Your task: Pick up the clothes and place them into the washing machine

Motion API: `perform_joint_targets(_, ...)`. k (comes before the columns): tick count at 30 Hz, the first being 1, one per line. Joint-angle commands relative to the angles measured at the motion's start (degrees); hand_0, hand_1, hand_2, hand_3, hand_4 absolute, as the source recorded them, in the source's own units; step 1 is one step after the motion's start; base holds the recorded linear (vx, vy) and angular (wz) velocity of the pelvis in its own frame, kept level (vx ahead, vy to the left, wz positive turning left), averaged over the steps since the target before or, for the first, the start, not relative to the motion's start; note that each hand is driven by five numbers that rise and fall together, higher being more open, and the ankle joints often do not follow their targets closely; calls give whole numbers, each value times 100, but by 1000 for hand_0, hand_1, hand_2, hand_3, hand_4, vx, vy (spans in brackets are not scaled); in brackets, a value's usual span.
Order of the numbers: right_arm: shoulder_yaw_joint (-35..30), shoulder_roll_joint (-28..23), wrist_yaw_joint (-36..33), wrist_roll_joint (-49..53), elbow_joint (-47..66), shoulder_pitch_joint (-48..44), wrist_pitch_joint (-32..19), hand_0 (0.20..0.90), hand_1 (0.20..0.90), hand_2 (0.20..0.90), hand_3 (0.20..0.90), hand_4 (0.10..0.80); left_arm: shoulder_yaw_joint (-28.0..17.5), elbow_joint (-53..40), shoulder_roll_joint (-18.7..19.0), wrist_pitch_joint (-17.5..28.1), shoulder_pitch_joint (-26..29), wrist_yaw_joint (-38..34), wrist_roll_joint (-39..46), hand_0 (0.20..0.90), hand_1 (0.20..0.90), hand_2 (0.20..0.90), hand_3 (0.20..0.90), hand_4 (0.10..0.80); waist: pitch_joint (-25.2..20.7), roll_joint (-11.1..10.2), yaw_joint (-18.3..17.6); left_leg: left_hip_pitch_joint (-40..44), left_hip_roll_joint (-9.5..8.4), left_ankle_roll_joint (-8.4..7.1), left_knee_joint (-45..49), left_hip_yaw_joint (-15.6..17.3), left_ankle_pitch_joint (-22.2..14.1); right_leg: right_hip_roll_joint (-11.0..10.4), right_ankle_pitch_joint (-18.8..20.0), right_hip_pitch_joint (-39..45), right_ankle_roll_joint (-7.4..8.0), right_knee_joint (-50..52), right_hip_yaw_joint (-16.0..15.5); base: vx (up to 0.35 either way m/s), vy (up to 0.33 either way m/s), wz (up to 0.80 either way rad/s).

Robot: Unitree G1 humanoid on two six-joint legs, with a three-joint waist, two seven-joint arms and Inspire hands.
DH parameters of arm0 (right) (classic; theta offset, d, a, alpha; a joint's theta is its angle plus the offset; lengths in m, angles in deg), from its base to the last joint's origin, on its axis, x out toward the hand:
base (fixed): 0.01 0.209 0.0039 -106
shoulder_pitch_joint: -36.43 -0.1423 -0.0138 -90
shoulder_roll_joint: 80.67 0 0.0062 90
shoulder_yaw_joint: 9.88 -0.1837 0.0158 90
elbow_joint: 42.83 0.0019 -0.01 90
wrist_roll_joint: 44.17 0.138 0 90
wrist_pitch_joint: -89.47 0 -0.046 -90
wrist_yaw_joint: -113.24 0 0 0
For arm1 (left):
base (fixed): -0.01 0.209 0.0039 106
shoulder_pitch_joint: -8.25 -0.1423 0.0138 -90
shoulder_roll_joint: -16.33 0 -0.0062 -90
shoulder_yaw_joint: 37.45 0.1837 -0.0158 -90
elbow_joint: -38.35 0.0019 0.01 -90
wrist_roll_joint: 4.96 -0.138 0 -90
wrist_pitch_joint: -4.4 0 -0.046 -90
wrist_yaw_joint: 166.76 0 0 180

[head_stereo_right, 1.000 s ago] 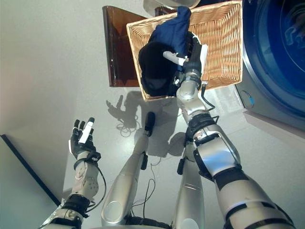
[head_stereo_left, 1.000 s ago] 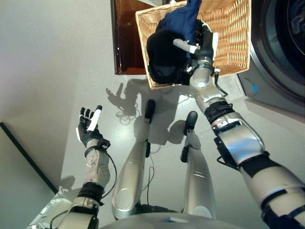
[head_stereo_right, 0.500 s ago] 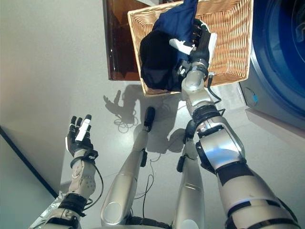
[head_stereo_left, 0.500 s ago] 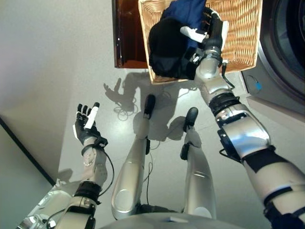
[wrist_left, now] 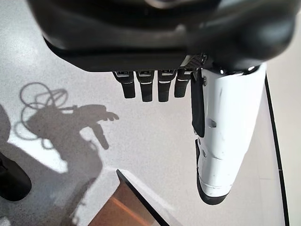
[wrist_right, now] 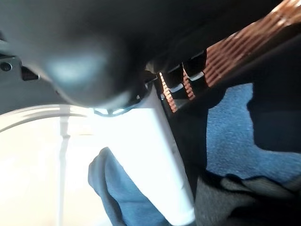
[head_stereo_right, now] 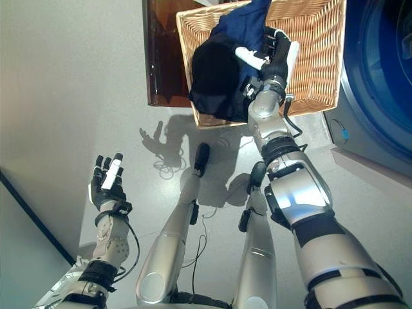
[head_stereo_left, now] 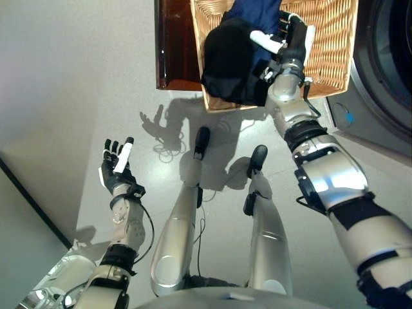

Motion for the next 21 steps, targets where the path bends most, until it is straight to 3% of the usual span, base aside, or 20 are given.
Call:
perform_joint_targets(1, 220, 214, 29, -34, 15, -480, -111, 200, 200, 200, 200, 300, -71, -268, 516, 519, -204, -95, 100, 900, 900, 900, 900, 800, 22, 54, 348, 83, -300, -300, -205, 242, -158, -51, -463, 23, 62, 360, 331, 0, 0, 0)
perform_joint_targets(14, 91, 58, -106, -83, -25, -427, -95, 200, 200, 200, 200, 300, -124, -80, 506, 545, -204, -74, 156, 900, 900, 900, 900, 800, 22, 84, 321, 330, -305, -294, -205, 276, -185, -35, -493, 221, 58, 386, 395, 0, 0, 0)
perform_joint_targets(21, -79, -131, -183, 88, 601, -145, -271, 200, 200, 200, 200, 300, -142, 202, 463, 511, -152, -49, 188, 900, 900, 900, 900, 800, 21, 30, 216, 628, -291, -286, -205, 352, -240, -26, -482, 462, 65, 383, 455, 9, -5, -4)
